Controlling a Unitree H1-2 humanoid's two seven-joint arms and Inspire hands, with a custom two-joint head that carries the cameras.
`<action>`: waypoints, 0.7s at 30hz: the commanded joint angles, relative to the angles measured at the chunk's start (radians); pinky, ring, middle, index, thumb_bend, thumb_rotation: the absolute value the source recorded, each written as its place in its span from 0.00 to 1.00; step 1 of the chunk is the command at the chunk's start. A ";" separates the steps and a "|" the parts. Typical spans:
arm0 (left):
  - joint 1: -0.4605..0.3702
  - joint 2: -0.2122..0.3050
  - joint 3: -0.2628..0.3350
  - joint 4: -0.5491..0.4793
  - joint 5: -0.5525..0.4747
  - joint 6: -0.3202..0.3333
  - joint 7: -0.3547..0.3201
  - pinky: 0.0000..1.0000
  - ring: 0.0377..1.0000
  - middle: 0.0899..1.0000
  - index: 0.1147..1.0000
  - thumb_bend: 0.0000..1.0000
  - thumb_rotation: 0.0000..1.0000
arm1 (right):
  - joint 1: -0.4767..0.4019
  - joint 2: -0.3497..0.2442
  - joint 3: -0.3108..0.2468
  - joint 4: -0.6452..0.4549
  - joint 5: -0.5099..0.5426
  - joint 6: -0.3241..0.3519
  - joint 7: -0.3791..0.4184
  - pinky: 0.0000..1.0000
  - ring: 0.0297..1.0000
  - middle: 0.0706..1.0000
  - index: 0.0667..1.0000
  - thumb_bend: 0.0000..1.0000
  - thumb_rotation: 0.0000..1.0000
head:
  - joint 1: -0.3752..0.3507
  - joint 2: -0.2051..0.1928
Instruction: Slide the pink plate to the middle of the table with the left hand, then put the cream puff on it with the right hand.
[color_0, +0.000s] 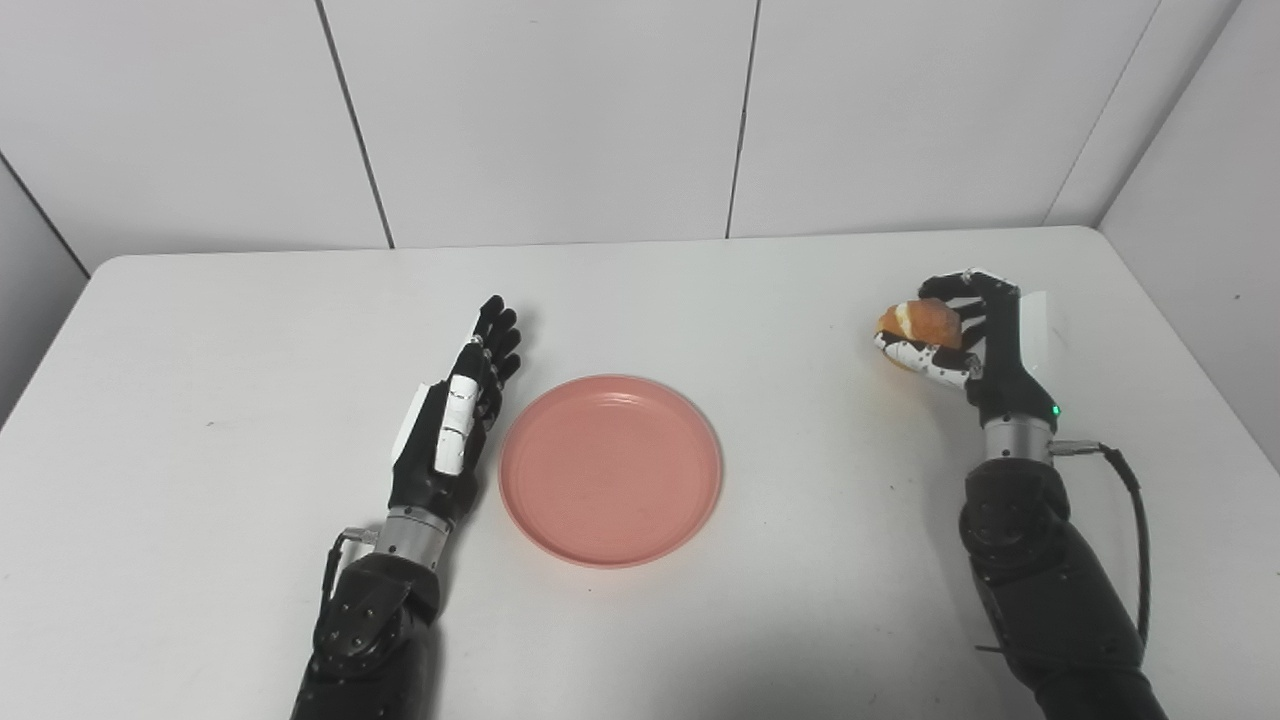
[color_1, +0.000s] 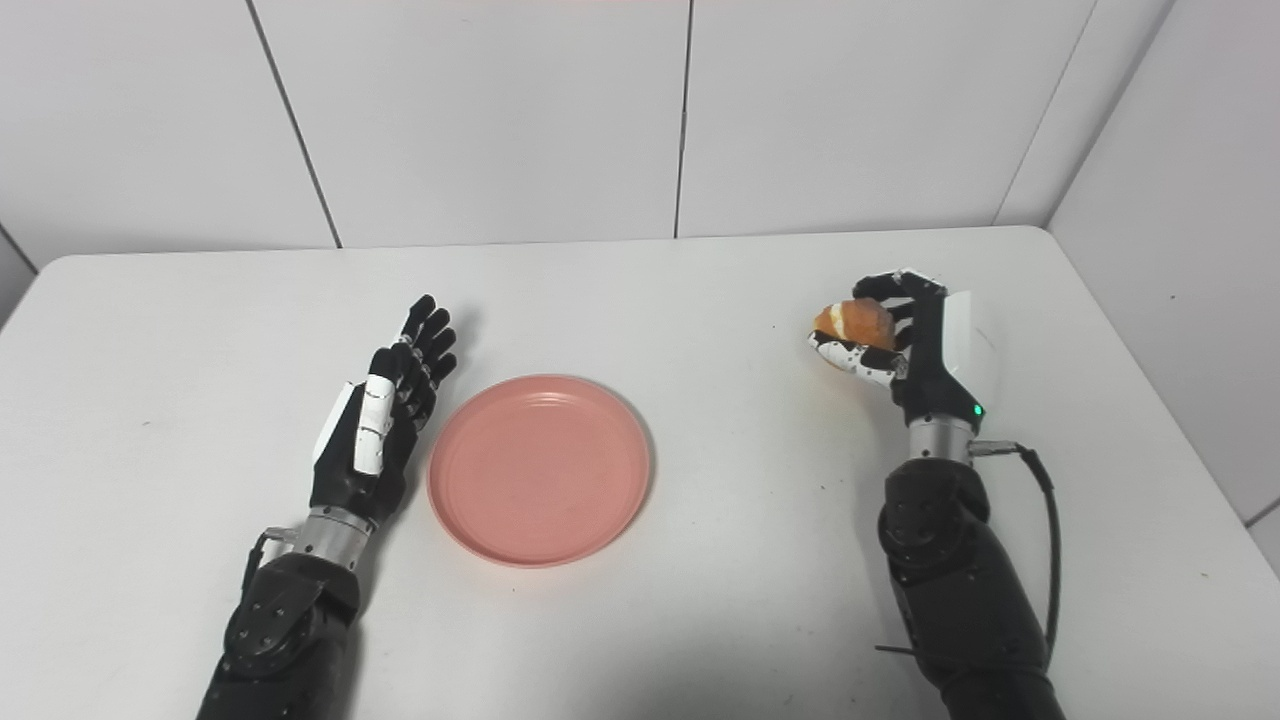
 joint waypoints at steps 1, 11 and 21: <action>0.107 0.000 -0.002 0.051 0.009 0.010 0.003 1.00 0.99 0.98 0.99 0.71 1.00 | -0.016 -0.020 0.003 -0.049 0.007 -0.058 0.014 0.34 0.45 0.54 0.42 0.49 0.00 | 0.007 0.000; 0.118 -0.027 -0.003 0.015 0.024 0.029 0.029 1.00 0.99 0.98 0.99 0.69 1.00 | 0.001 -0.009 0.018 -0.140 0.012 -0.047 0.061 0.34 0.44 0.53 0.44 0.49 0.00 | 0.062 0.007; 0.124 -0.052 -0.013 -0.015 0.039 0.050 0.056 1.00 1.00 0.99 0.99 0.67 1.00 | 0.022 0.005 0.051 -0.214 0.027 -0.119 0.107 0.35 0.44 0.50 0.44 0.49 0.00 | 0.110 0.018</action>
